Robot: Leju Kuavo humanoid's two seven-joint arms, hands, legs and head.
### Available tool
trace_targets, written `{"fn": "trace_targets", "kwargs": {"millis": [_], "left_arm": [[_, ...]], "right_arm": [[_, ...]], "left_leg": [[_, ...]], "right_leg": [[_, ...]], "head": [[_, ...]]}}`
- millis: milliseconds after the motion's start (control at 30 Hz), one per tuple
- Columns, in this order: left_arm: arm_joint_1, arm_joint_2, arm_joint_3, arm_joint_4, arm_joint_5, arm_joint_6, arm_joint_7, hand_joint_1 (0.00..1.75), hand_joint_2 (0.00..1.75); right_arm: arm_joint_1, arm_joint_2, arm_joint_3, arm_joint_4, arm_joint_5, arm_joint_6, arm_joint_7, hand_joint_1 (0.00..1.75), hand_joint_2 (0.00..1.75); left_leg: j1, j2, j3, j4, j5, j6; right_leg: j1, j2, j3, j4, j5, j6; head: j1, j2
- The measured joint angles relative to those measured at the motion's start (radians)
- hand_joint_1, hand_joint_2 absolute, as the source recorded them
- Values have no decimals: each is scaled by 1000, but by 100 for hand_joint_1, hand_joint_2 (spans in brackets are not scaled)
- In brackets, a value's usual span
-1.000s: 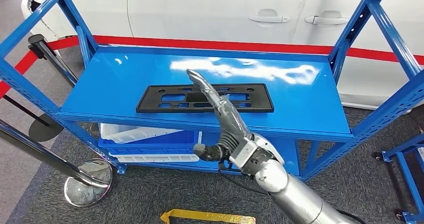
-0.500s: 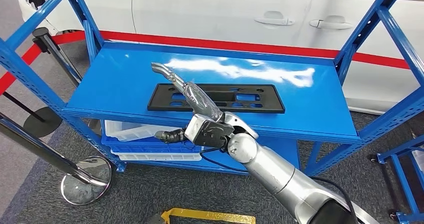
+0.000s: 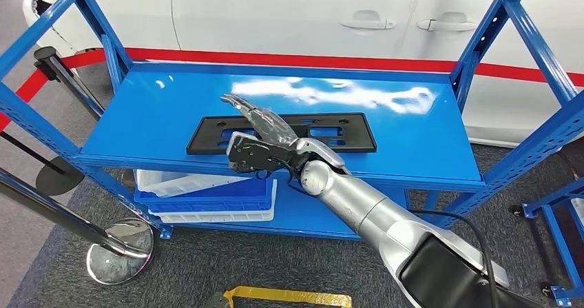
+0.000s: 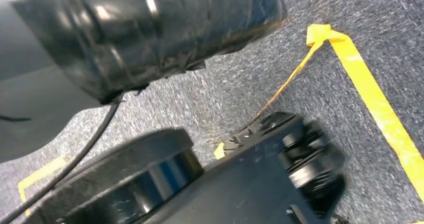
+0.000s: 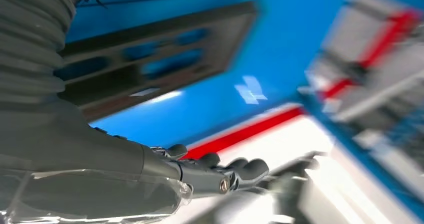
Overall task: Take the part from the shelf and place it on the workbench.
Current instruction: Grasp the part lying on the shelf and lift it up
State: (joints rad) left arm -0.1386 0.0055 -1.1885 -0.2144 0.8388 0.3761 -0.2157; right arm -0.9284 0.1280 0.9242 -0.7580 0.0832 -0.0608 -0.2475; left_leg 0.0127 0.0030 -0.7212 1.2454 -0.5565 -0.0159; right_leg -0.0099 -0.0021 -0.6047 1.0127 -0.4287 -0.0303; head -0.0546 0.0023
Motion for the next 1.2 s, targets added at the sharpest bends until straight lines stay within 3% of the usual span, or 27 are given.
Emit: {"fn": "trace_targets", "kwargs": {"millis": [33,67,133,200,233,367,433,500,533,567,600,667,733,833,900,1000,1067,1100,1200], "left_arm": [[4,2,1,0,6,1,-3,0,0],[7,4,2,0,10,2,-6,0,0],[12,9,5,0,17,6,-7,0,0],[12,12,9,0,24,10,-11,0,0],[13,13,12,0,27,12,-13,0,0],[16,16,16,1,32,20,-18,0,0],[16,17,16,1,31,21,-18,0,0],[17,17,17,1,31,22,-17,0,0],[17,17,17,1,31,23,-17,0,0],[18,18,17,1,31,25,-16,0,0],[18,18,17,1,30,26,-15,0,0],[18,18,17,1,30,28,-13,0,0],[17,19,17,1,29,29,-10,0,0],[18,20,17,1,27,32,-5,0,0],[18,22,17,1,23,35,-4,0,0],[17,22,17,1,19,37,-2,0,0],[19,22,17,1,18,37,-1,0,0],[19,22,17,1,18,37,0,0,0],[18,25,17,1,20,39,-1,0,0]], "right_arm": [[-5,0,3,29,16,-7,17,0,175],[-10,0,8,57,36,-15,37,0,175],[-28,0,19,106,90,-37,84,0,175],[-55,0,35,147,158,-62,136,0,175],[-68,-1,46,166,194,-70,162,0,175],[-95,-4,92,224,292,-78,237,0,175],[-105,-4,108,246,306,-79,250,0,175],[-109,-4,124,264,313,-79,255,0,175],[-108,-5,130,272,317,-77,257,0,175],[-107,-5,135,281,322,-75,259,0,175],[-107,-5,139,288,327,-72,260,0,175],[-109,-6,147,298,339,-64,263,0,175],[-112,-5,154,306,348,-54,267,0,175],[-111,-7,158,318,361,-40,273,0,175],[-111,-7,160,324,369,-29,276,0,175],[-108,-8,163,331,385,-15,285,0,175],[-101,-9,164,336,399,-12,294,0,175],[-100,-10,165,339,408,-14,301,0,175],[-100,-12,169,346,445,-32,340,0,175]], "left_leg": [[1,0,-19,34,-3,-3],[2,0,-21,30,12,-4],[4,-1,26,-79,82,-2],[1,-4,81,-195,123,6],[-1,-6,94,-222,127,11],[1,-5,101,-233,126,34],[2,-3,105,-238,129,45],[0,-2,105,-238,127,51],[-1,-2,105,-237,127,52],[-1,-2,105,-236,126,53],[-1,-3,106,-234,124,52],[-2,-3,106,-226,118,47],[-6,-3,102,-218,112,40],[-7,-2,100,-219,112,27],[-5,-2,88,-189,88,16],[-1,-2,10,-18,4,2],[0,-2,-23,48,-5,-2],[0,-2,-13,25,17,0],[-4,-4,81,-169,104,14]], "right_leg": [[0,1,0,0,0,0],[0,3,0,1,-1,0],[-1,8,0,5,-4,4],[2,14,-4,11,-7,12],[3,16,-6,12,-8,16],[3,16,-11,27,-22,36],[1,13,-50,112,-71,43],[1,12,-115,245,-126,46],[1,12,-139,288,-135,47],[0,12,-146,297,-125,46],[0,12,-133,265,-97,45],[1,9,-73,135,-31,38],[5,7,-31,45,-5,31],[6,8,-24,27,-4,20],[1,9,-19,19,0,9],[0,9,-17,16,2,0],[1,10,-17,17,1,-1],[1,12,-16,17,1,-1],[3,18,-16,19,0,3]], "head": [[0,0],[0,0],[0,0],[0,0],[0,0],[2,0],[4,0],[5,0],[5,0],[5,0],[6,0],[5,0],[4,0],[3,0],[0,0],[-6,0],[-6,0],[-6,0],[-5,0]]}}
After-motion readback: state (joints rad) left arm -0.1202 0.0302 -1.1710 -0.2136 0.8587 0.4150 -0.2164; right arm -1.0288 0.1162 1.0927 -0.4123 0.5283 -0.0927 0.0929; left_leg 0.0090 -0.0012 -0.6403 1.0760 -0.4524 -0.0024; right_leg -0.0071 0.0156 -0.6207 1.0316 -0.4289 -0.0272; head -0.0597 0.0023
